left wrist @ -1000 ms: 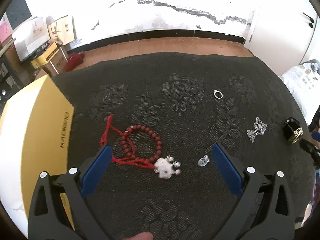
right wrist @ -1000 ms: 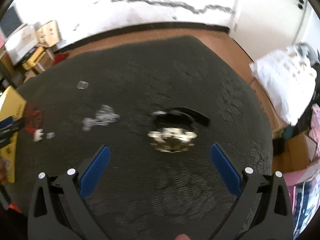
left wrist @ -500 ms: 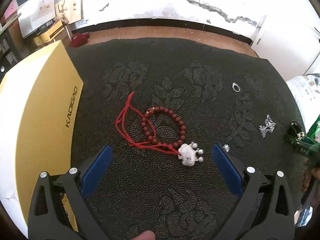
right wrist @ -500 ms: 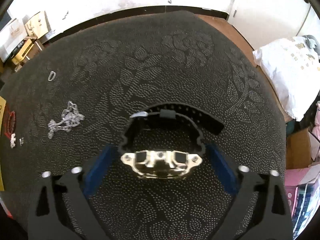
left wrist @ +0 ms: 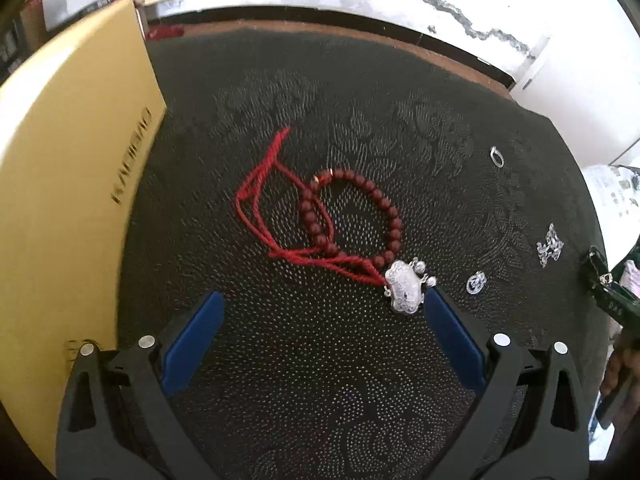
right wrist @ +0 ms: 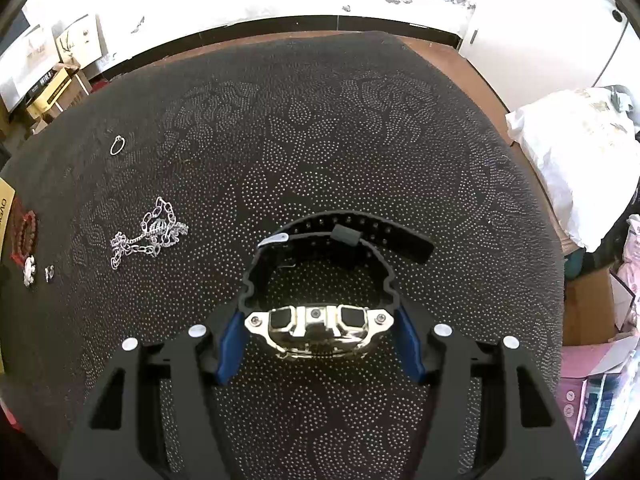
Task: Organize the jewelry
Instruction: 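Grasp the small silver pendant with the left tool while right holds watch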
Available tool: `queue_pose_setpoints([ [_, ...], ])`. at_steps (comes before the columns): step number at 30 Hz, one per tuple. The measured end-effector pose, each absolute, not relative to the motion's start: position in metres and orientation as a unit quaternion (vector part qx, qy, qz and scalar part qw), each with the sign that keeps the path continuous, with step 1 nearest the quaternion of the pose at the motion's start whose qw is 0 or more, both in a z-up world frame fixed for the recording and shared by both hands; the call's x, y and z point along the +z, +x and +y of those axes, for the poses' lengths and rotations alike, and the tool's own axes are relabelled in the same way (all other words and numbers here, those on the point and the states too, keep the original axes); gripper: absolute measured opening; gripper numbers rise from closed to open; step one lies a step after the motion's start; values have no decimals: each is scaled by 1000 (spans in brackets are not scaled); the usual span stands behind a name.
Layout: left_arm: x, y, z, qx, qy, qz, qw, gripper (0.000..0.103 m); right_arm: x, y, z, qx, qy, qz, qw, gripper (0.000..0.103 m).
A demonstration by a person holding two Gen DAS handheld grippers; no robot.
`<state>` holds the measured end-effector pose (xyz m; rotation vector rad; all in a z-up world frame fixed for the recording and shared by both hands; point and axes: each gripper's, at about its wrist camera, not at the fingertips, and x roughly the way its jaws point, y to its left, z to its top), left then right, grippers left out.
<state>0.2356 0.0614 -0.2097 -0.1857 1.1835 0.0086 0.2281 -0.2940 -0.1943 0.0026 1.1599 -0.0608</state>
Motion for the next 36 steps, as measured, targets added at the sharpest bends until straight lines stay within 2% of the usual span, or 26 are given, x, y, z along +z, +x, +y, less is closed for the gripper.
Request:
queue_pose_setpoints([
  [6,-213,248,55,35,-18,499,866,98,-193,230,-299,-33,10,549,835,61],
  [12,-221,279,45,30,-50,510,858,98,-195,233,-298,-30,11,549,835,61],
  [19,-178,285,19,25,-48,463,885,98,-195,230,-304,-28,13,549,835,61],
  [22,-172,276,-27,-23,9,451,892,98,-195,229,-305,-29,14,548,836,61],
  [27,-193,246,-98,-108,162,423,885,98,-194,226,-306,-28,16,550,835,61],
  [29,-198,243,-106,-124,181,420,881,98,-193,224,-307,-27,15,550,835,61],
  [33,-198,226,-79,-152,148,430,877,97,-194,222,-311,-24,19,550,835,61],
  [34,-201,221,-70,-160,140,435,875,94,-193,222,-313,-24,22,549,835,61],
  [36,-207,218,-60,-174,122,441,872,75,-194,222,-318,-26,25,550,835,61],
])
